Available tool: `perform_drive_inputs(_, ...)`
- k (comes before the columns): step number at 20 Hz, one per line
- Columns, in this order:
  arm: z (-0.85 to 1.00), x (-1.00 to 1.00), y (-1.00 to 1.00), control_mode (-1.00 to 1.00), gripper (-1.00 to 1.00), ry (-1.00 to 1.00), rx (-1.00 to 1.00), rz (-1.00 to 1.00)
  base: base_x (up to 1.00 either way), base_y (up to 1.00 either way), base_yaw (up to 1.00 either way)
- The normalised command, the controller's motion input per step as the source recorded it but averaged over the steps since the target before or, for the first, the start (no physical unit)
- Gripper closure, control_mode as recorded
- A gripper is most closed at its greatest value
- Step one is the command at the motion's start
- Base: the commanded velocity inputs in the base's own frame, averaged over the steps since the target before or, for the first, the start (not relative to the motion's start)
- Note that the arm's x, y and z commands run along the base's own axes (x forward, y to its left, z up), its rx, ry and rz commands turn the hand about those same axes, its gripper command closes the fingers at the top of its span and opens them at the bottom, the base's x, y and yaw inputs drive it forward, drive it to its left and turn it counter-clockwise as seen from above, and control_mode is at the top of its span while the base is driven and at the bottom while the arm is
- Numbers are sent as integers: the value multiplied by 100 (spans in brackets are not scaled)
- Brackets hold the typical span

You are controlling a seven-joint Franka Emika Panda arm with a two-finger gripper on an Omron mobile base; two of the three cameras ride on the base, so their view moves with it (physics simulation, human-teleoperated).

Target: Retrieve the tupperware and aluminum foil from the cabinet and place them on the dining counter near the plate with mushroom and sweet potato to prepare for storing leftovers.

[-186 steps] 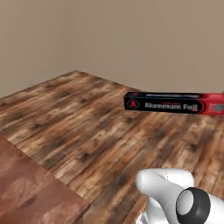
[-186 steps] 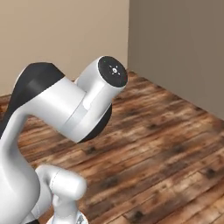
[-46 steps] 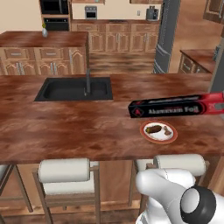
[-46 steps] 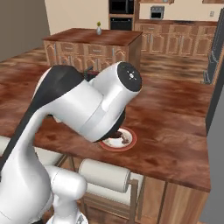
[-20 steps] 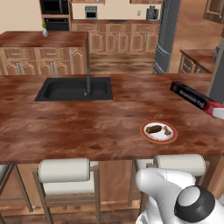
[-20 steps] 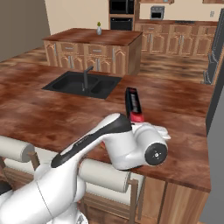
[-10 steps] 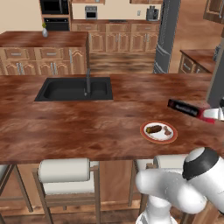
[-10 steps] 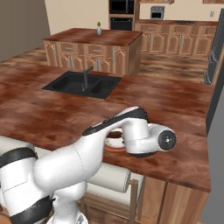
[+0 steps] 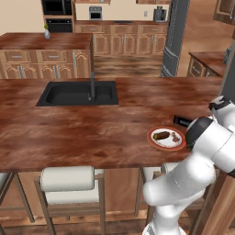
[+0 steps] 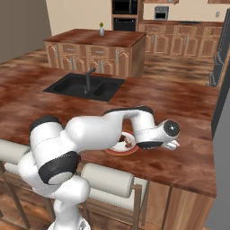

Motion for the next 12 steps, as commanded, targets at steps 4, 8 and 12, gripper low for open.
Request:
perform_drive_inputs(4, -47, 60, -38, -100, 100, 15, 7, 0, 0, 0, 0)
perform_drive_inputs(8, -44, 55, -41, -100, 100, 9, 8, 0, 0, 0, 0)
perform_drive_inputs(12, -21, 1, -14, -100, -100, 10, 1, 2, 0, 0, 0)
